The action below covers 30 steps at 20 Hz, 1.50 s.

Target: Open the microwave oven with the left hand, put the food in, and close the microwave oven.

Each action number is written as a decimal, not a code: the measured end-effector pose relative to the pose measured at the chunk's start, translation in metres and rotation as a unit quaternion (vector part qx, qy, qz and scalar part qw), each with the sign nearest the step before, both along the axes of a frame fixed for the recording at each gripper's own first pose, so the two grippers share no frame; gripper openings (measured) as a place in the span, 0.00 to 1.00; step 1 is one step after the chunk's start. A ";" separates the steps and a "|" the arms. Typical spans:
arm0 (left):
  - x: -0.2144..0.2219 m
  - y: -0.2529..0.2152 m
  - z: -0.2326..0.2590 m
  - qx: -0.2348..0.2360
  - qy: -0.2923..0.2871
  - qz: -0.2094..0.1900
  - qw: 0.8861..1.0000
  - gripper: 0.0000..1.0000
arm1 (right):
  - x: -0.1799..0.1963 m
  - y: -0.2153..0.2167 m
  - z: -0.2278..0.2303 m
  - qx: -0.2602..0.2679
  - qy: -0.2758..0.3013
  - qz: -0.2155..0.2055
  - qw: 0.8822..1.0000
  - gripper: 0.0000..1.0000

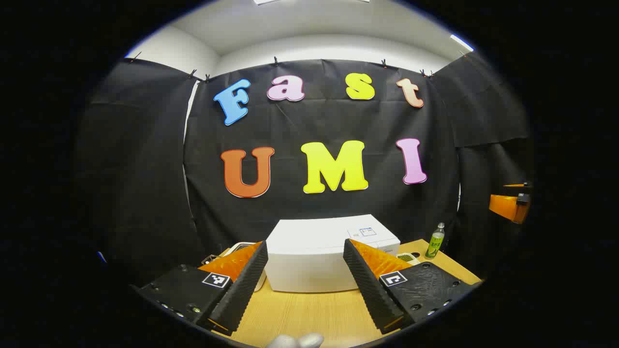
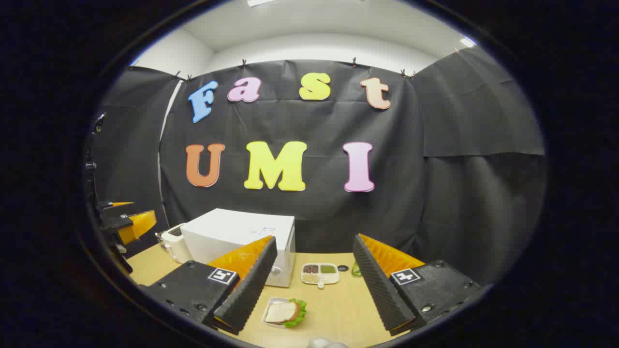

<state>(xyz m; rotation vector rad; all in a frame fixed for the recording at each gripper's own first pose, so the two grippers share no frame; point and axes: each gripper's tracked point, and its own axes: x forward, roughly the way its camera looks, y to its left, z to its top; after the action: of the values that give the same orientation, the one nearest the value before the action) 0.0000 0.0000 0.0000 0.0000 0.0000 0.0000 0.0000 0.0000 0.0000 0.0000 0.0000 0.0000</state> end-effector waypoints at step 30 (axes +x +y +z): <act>0.087 -0.136 -0.116 -0.017 0.056 -0.075 0.995 0.96 | -0.009 -0.055 0.009 -0.021 0.013 -0.028 0.999 0.95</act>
<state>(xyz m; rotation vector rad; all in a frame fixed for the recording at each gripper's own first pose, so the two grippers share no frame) 0.0874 -0.1363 -0.1159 -0.0331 0.1120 -0.1512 -0.0088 -0.0548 0.0085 -0.0418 0.0254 -0.0553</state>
